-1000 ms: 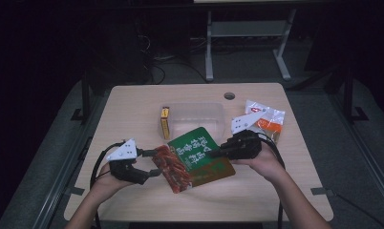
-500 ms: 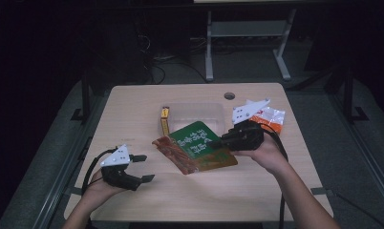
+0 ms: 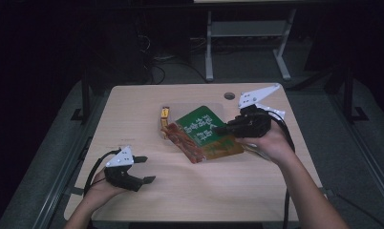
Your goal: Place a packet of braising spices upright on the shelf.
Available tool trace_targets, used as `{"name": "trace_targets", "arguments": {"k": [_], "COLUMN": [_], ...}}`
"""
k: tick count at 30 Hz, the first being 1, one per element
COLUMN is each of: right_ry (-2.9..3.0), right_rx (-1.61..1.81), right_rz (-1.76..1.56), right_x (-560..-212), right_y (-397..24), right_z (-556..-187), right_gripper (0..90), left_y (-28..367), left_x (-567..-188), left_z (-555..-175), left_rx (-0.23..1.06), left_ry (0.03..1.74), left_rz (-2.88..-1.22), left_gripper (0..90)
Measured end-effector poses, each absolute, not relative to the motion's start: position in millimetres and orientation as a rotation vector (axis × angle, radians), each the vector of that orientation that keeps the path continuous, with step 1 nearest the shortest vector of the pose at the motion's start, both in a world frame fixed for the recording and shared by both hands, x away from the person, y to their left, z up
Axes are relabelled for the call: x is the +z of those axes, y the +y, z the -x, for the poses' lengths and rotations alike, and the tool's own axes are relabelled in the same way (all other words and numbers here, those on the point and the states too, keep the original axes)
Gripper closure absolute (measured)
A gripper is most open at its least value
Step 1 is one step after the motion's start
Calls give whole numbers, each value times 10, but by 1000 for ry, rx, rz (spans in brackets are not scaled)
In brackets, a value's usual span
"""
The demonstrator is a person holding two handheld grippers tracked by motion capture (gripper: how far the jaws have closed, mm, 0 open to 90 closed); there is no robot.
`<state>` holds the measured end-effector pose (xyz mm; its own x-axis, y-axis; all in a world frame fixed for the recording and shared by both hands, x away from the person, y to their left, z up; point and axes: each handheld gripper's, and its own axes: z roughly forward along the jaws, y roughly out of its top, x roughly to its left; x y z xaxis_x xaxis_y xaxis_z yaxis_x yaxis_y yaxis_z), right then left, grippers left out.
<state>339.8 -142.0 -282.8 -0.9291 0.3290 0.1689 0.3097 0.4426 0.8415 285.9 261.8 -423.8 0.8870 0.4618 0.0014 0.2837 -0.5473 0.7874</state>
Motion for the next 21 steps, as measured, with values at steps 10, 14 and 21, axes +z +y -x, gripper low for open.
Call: {"name": "trace_targets", "arguments": {"k": [10, 14, 21], "right_ry": [2587, 2561, 2524], "right_rx": [1523, 1524, 1506], "right_rz": [-658, -697, -781], "right_x": [-2618, -2568, -2480], "right_y": [-1490, -1485, -1426], "right_z": [-3493, -3567, -3729], "right_gripper": [900, 900, 900], "left_y": [2624, 2619, 2609], "left_x": [-4275, -4285, -4295], "left_z": [-2879, -2877, -2879], "left_rx": [265, 259, 257], "left_ry": [532, 532, 530], "left_rz": [-2204, -2204, -2208], "left_gripper": [221, 221, 216]}}
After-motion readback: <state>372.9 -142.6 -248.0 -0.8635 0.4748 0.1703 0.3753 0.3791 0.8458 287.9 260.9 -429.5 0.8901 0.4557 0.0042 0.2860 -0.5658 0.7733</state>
